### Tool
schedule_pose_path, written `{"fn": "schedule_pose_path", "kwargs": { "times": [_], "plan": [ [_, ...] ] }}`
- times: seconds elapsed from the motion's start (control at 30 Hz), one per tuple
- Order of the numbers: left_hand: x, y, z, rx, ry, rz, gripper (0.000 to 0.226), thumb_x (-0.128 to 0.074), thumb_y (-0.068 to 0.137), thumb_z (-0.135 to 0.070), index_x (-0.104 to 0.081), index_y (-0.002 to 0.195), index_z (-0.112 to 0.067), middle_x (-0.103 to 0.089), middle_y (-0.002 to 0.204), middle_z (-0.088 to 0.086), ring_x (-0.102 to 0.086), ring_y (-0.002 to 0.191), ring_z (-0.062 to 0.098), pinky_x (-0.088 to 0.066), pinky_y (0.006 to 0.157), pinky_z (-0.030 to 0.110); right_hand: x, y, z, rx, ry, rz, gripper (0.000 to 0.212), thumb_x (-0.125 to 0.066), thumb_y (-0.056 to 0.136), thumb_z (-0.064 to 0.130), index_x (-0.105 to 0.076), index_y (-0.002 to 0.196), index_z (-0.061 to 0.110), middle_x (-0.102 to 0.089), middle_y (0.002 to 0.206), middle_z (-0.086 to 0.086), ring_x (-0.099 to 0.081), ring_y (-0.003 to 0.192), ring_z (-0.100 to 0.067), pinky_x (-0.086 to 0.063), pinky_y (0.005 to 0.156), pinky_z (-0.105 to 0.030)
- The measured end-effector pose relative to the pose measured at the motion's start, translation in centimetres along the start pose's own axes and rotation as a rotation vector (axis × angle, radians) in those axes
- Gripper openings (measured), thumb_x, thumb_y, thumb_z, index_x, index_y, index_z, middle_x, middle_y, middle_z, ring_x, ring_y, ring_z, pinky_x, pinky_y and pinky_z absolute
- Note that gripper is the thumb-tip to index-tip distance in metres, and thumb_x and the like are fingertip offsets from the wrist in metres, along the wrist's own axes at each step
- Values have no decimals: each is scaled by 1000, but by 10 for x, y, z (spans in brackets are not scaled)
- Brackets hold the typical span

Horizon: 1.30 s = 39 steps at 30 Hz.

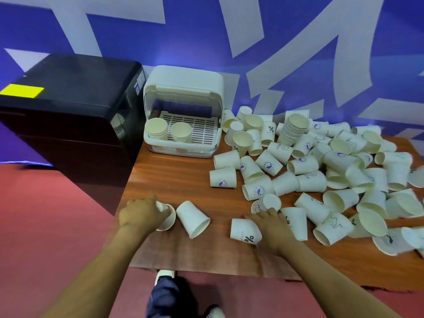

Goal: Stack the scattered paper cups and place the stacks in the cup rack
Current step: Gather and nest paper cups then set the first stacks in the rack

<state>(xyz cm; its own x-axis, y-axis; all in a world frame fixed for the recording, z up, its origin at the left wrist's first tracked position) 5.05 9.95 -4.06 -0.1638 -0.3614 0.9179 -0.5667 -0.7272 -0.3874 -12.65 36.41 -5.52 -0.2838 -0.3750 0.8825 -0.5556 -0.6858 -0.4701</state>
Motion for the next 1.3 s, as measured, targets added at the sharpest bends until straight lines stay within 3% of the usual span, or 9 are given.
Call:
{"fn": "schedule_pose_path", "kwargs": {
  "times": [0.23,0.43,0.53,0.6,0.67,0.8,1.0,1.13,1.3],
  "plan": [
    [32,-3,7,-11,-403,-104,38,-56,81,-59,-48,90,-23,-60,91,0,-55,87,25,-40,67,32,35,6,2,-14,255,-118,71,-64,73,52,-37,136,34,-49,127,2,-42,118,-20,-38,96,-36],
    [50,16,11,-51,-798,-40,26,-66,81,-46,-55,97,-28,-66,93,-6,-63,81,14,-52,75,35,76,27,27,-51,592,-193,72,-69,68,42,-40,133,31,-33,114,6,-46,106,-14,-42,84,-27],
    [61,28,12,-83,-896,56,56,-67,70,-57,-47,116,-33,-65,102,-6,-64,91,16,-53,85,43,98,40,43,-53,636,-237,72,-69,70,41,-39,134,31,-33,120,3,-45,113,-16,-38,85,-24],
    [72,36,10,-136,-960,74,64,-70,76,-43,-38,130,-33,-61,106,-7,-62,96,16,-52,87,43,114,48,51,-41,657,-259,70,-72,74,34,-38,135,31,-34,122,3,-43,115,-15,-37,88,-24],
    [82,48,11,-177,-997,57,66,-72,78,-27,-37,133,-30,-60,109,-6,-61,98,15,-53,87,42,131,58,58,-25,681,-284,71,-73,73,33,-37,134,33,-34,123,4,-40,117,-14,-36,91,-24],
    [104,75,16,-208,-1000,63,80,-68,57,-40,-31,128,-39,-49,118,2,-59,99,18,-55,83,43,160,78,75,-19,689,-355,73,-74,72,30,-35,133,32,-38,117,6,-43,112,-13,-34,86,-22],
    [118,110,21,-340,-1007,43,77,-74,73,-8,-23,128,-23,-53,103,-5,-59,88,10,-54,77,35,174,106,104,-49,703,-394,75,-79,67,37,-37,129,32,-43,120,6,-45,108,-10,-36,85,-21],
    [128,133,24,-408,-969,-35,90,-82,62,-11,-23,123,-42,-50,115,-7,-53,104,13,-49,87,32,178,122,117,-80,714,-418,77,-81,64,40,-37,126,28,-42,118,5,-44,111,-14,-35,86,-23],
    [137,154,21,-416,-946,-84,78,-86,60,-15,-38,121,-28,-50,117,-6,-50,106,13,-43,82,24,194,144,126,-65,727,-483,72,-78,68,39,-41,129,25,-44,126,6,-46,116,-13,-38,96,-25]
  ]
}}
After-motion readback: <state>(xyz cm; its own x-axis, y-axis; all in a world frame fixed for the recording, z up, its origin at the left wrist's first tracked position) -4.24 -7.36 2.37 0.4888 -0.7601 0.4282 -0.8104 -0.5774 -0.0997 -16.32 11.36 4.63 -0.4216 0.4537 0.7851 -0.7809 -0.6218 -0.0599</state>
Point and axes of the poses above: each hand's wrist, its own y-axis towards the middle knuckle, its own x-axis out of the back of the hand, z = x × y, the point moved 2 cm from there along y, towards the middle knuckle
